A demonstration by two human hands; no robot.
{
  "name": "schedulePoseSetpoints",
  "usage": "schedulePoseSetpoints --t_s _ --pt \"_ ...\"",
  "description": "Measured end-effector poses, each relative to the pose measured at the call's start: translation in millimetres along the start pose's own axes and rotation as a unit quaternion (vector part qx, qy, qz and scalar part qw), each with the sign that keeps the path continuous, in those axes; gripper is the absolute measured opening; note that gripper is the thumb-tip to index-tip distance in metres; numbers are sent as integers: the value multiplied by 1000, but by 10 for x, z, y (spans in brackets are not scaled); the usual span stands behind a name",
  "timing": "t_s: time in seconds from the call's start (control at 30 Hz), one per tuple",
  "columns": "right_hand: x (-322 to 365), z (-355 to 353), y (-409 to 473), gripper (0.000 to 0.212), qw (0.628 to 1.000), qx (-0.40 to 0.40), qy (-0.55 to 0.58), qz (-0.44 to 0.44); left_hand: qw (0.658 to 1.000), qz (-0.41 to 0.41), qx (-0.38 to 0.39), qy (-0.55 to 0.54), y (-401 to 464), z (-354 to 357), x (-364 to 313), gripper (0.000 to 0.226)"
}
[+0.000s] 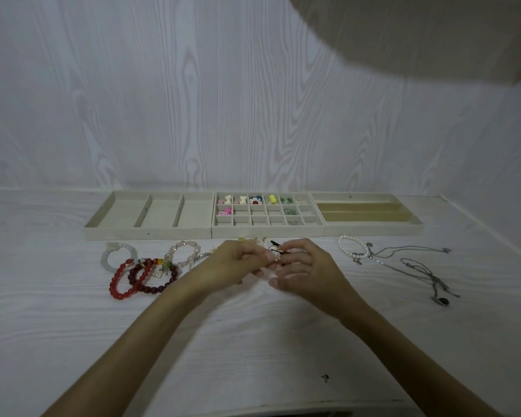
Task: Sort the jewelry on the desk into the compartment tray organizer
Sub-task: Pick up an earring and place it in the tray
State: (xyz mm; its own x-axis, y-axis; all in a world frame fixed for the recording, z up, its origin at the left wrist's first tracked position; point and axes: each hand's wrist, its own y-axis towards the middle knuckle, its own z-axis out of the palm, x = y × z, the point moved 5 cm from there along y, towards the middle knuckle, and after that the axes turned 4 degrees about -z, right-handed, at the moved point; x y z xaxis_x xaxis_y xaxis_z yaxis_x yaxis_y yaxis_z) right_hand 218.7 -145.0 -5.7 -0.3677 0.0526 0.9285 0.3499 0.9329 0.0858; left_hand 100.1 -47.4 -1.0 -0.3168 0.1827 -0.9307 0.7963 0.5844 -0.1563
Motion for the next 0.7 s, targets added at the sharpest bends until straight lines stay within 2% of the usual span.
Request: schedulePoseSetpoints --t_s 0.07,0.17,0.27,0.37,0.43,0.57,0.7 --pt "31 -9 -12 47 994 -43 98 -8 1000 -10 7 -13 1 -24 -42 18" --pt "128 -79 -25 30 984 -89 142 -59 1000 -10 9 -22 -22 -41 -114 20" --pt "193 -121 -37 19 984 -101 117 -94 1000 -1 8 -13 -16 -44 -161 20" --pt "225 -171 -52 15 982 -116 99 -112 1000 1 10 -1 4 -24 -184 17" --pt "244 -228 -53 12 980 -139 69 -125 999 19 -25 -8 19 -27 -212 11" --pt "277 -310 -28 8 978 -151 9 -146 980 155 -124 10 -30 -47 -398 18" --pt "297 -344 7 5 976 -149 -15 -159 974 158 -145 77 -49 29 -474 10"
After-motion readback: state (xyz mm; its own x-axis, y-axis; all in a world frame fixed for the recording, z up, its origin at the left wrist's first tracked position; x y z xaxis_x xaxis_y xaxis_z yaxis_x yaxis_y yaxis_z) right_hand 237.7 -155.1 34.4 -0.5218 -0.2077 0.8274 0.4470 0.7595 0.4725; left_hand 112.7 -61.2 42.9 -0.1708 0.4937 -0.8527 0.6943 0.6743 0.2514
